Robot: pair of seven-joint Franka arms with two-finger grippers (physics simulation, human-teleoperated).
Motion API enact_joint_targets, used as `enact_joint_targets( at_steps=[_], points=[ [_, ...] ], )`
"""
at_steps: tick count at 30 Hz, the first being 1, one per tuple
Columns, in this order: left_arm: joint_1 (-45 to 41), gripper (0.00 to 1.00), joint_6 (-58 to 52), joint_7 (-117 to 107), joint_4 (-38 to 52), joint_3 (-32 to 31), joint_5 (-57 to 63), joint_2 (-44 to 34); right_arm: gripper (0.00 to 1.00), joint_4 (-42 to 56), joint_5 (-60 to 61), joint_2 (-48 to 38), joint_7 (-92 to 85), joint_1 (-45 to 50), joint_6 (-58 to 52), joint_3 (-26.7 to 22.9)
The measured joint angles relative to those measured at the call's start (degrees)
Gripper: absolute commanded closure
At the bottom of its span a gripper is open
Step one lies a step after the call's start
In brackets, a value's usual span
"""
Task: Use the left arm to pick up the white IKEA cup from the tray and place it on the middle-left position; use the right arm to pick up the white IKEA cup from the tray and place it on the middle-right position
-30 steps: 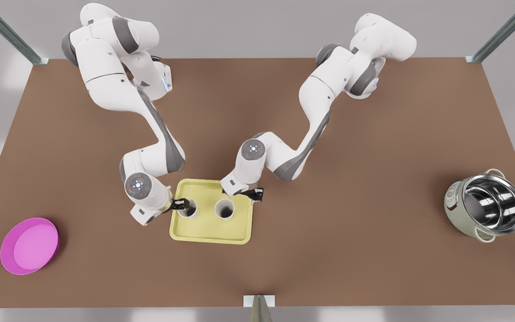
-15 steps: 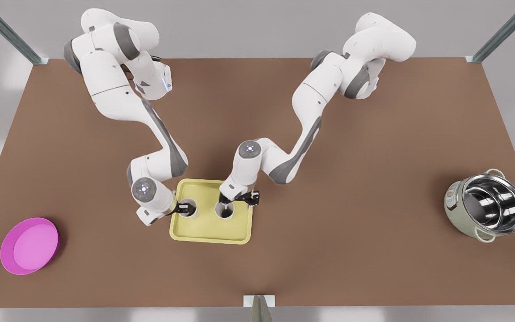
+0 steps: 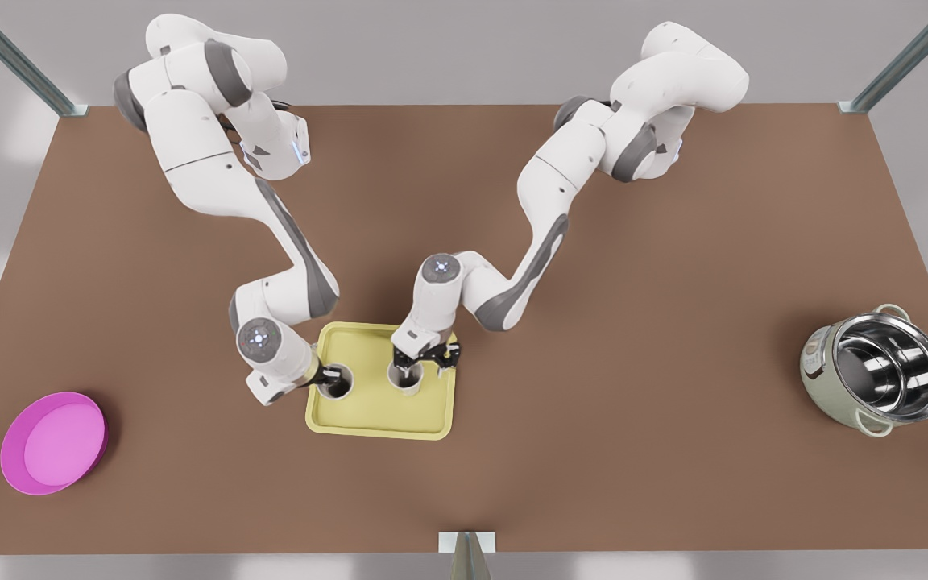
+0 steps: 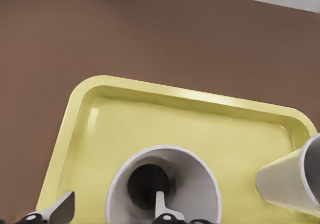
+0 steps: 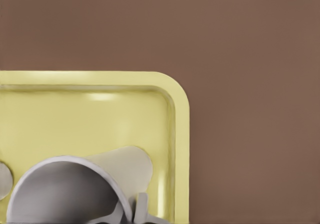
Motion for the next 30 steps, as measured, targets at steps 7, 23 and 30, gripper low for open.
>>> enact_joint_targets(
  at_steps=[7, 23, 30],
  points=[
    [0.12, 0.65, 1.11, -2.21, 0.11, -0.20, -0.22, -0.17, 0.78, -3.72, 1.57, -5.53, -1.57, -6.34, -0.14, 0.09],
    [20.38, 0.84, -11.63, -1.92, -3.13, -0.80, -8.97, -14.25, 0.00, -7.63, 3.00, -9.94, -10.83, -12.30, -0.62, -0.09],
    [36.49, 0.84, -18.29, 14.20, -6.06, -0.94, -18.08, -12.53, 0.00, -1.43, 3.13, -29.39, -16.28, -13.01, -17.73, -4.14]
  ],
)
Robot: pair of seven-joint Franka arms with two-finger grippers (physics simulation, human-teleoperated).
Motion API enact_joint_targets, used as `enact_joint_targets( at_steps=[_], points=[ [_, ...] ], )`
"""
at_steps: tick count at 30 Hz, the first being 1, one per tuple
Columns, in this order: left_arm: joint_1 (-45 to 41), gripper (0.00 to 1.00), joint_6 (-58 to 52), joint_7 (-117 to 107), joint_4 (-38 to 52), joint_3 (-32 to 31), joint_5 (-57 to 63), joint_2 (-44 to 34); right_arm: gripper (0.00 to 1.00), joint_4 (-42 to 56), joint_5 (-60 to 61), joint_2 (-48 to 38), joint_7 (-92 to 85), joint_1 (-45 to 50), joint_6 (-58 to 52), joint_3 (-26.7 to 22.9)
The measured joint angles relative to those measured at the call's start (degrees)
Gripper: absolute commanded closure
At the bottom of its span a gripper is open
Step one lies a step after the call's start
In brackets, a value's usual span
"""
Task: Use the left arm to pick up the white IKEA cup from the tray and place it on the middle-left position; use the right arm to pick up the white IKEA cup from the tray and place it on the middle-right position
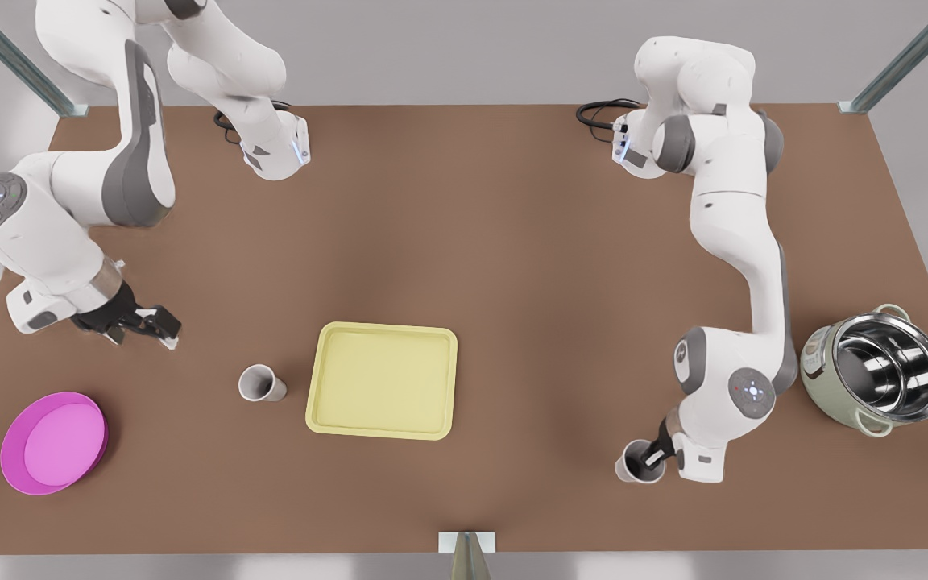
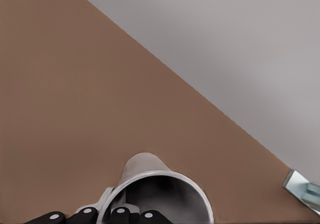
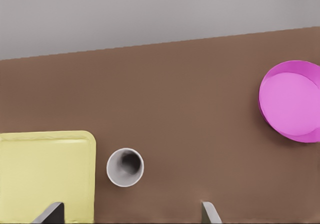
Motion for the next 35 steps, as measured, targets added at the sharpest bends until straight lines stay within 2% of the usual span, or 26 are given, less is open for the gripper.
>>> enact_joint_targets(
  at_steps=[2, 10, 11, 12, 22, 24, 27, 28, 29, 30, 32, 35],
  points=[
    [0.07, 0.84, -0.28, 4.11, -0.17, -0.02, -1.17, 1.37, 0.00, -0.44, 0.00, 0.12, -1.53, 3.11, -3.32, -2.83],
    [-0.47, 0.81, 0.32, 16.65, -0.23, 0.01, -1.99, 5.00, 0.00, 2.02, -0.19, 1.30, -6.20, 4.02, -9.42, -3.51],
    [-0.55, 0.67, 0.50, 17.92, -0.23, 0.03, -2.06, 5.24, 0.00, 2.12, -0.24, 1.38, -6.68, 3.82, -9.82, -3.63],
    [-0.66, 0.00, 0.70, 19.22, -0.23, 0.08, -2.22, 5.42, 0.00, 2.17, -0.29, 1.45, -7.10, 3.42, -10.10, -3.57],
    [-1.48, 0.00, 1.11, 30.80, -0.14, 0.29, -0.58, 4.27, 0.00, 2.07, -0.36, 1.54, -10.17, 3.47, -11.56, -3.29],
    [-1.62, 0.00, -2.41, 31.81, 0.13, 0.33, 1.80, -0.56, 0.00, 2.01, -0.32, 1.56, -10.60, 3.43, -11.72, -3.30],
    [-1.75, 0.00, -12.73, 33.11, 0.24, 0.33, 5.54, -14.31, 0.00, 1.97, -0.29, 1.57, -11.17, 3.30, -11.90, -3.30],
    [-1.48, 0.00, -16.48, 33.49, -2.35, 0.41, 6.22, -19.65, 0.00, 1.93, -0.28, 1.54, -11.34, 3.28, -11.95, -3.31],
    [-1.36, 0.00, -16.70, 33.85, -18.70, 0.45, 6.69, -31.27, 0.00, 1.95, -0.28, 1.52, -11.49, 3.29, -11.98, -3.31],
    [-1.04, 0.00, -15.35, 34.17, -31.58, 0.53, 7.04, -39.48, 0.00, 1.96, -0.27, 1.51, -11.62, 3.32, -12.01, -3.31],
    [0.21, 0.00, -13.82, 34.80, -38.56, 0.61, 7.49, -44.06, 0.00, 1.96, -0.27, 1.51, -11.89, 3.37, -12.06, -3.30],
    [1.00, 0.00, -12.40, 35.60, -40.75, 0.43, 7.82, -45.47, 0.00, 1.96, -0.30, 1.51, -12.31, 3.26, -12.11, -3.32]
  ],
)
